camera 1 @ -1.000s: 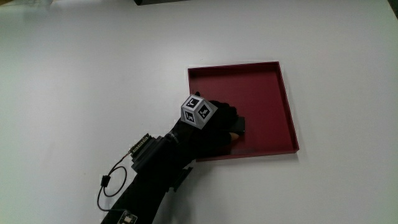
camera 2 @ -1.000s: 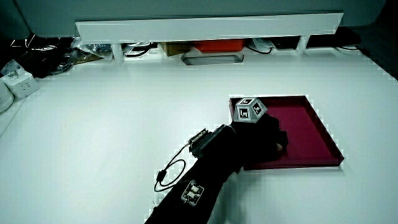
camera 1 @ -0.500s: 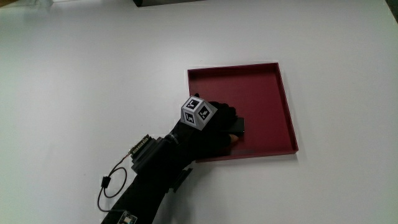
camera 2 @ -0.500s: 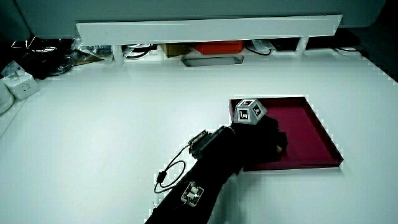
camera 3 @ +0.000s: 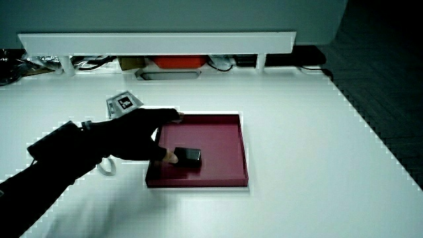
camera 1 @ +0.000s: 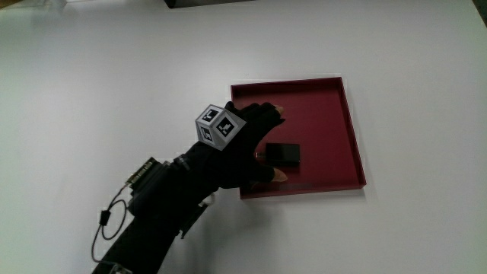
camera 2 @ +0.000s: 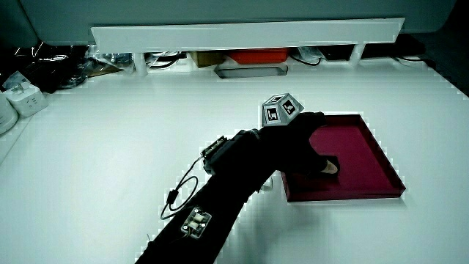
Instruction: Place charger into plate
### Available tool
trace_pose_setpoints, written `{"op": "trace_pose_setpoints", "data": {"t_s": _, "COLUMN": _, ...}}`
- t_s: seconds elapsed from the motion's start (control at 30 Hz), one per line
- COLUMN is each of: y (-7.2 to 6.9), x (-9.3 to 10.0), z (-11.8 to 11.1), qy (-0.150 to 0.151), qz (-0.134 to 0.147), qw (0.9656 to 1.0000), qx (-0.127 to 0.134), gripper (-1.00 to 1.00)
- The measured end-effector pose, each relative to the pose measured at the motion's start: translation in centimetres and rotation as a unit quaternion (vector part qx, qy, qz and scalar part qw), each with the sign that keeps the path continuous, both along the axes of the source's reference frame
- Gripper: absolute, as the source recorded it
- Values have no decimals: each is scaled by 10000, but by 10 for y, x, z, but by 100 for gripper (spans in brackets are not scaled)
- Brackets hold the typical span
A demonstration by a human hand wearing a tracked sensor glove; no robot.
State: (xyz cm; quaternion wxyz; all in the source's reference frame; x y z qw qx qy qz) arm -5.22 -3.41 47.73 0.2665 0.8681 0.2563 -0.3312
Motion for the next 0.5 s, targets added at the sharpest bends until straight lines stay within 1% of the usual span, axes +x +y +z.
{"op": "trace_pose_setpoints", "data": {"t_s": 0.03, "y": -1, "x": -3, "z": -2, "qy": 87, "qz": 36, "qw": 9999, "qx": -41, "gripper": -100}}
{"op": "trace_pose_setpoints", "data": {"t_s": 0.07, "y": -2, "x": -5, "z": -12, "qy": -8, "qz": 65, "qw": 10000, "qx": -10, "gripper": -100}}
{"op": "trace_pose_setpoints", "data": {"t_s": 0.1, "y": -4, "x": -7, "z": -15, "qy": 24, "qz": 127, "qw": 9999, "qx": -11, "gripper": -100}}
{"op": "trace_pose_setpoints", "data": {"t_s": 0.13, "y": -5, "x": -10, "z": -21, "qy": -3, "qz": 139, "qw": 9999, "qx": -73, "gripper": -100}}
{"op": "trace_pose_setpoints", "data": {"t_s": 0.17, "y": -7, "x": -12, "z": -26, "qy": -35, "qz": 192, "qw": 9998, "qx": -64, "gripper": -100}}
{"op": "trace_pose_setpoints", "data": {"t_s": 0.2, "y": -9, "x": -15, "z": -28, "qy": 7, "qz": 218, "qw": 9997, "qx": -52, "gripper": -100}}
{"op": "trace_pose_setpoints", "data": {"t_s": 0.23, "y": -11, "x": -18, "z": -30, "qy": -36, "qz": 262, "qw": 9996, "qx": 6, "gripper": -100}}
{"op": "trace_pose_setpoints", "data": {"t_s": 0.27, "y": -12, "x": -21, "z": -34, "qy": -14, "qz": 212, "qw": 9996, "qx": -210, "gripper": -100}}
{"op": "trace_pose_setpoints", "data": {"t_s": 0.3, "y": -13, "x": -24, "z": -38, "qy": -143, "qz": 256, "qw": 9995, "qx": -83, "gripper": -100}}
{"op": "trace_pose_setpoints", "data": {"t_s": 0.33, "y": -14, "x": -27, "z": -40, "qy": -193, "qz": 250, "qw": 9994, "qx": -173, "gripper": -100}}
{"op": "trace_pose_setpoints", "data": {"t_s": 0.37, "y": -16, "x": -30, "z": -43, "qy": -279, "qz": 230, "qw": 9993, "qx": -127, "gripper": -100}}
{"op": "trace_pose_setpoints", "data": {"t_s": 0.4, "y": -17, "x": -33, "z": -44, "qy": -217, "qz": 228, "qw": 9994, "qx": -151, "gripper": -100}}
{"op": "trace_pose_setpoints", "data": {"t_s": 0.43, "y": -18, "x": -36, "z": -47, "qy": -305, "qz": 208, "qw": 9992, "qx": -162, "gripper": -100}}
{"op": "trace_pose_setpoints", "data": {"t_s": 0.47, "y": -18, "x": -39, "z": -47, "qy": -260, "qz": 221, "qw": 9992, "qx": -195, "gripper": -100}}
{"op": "trace_pose_setpoints", "data": {"t_s": 0.5, "y": -18, "x": -41, "z": -51, "qy": -329, "qz": 139, "qw": 9990, "qx": -254, "gripper": -100}}
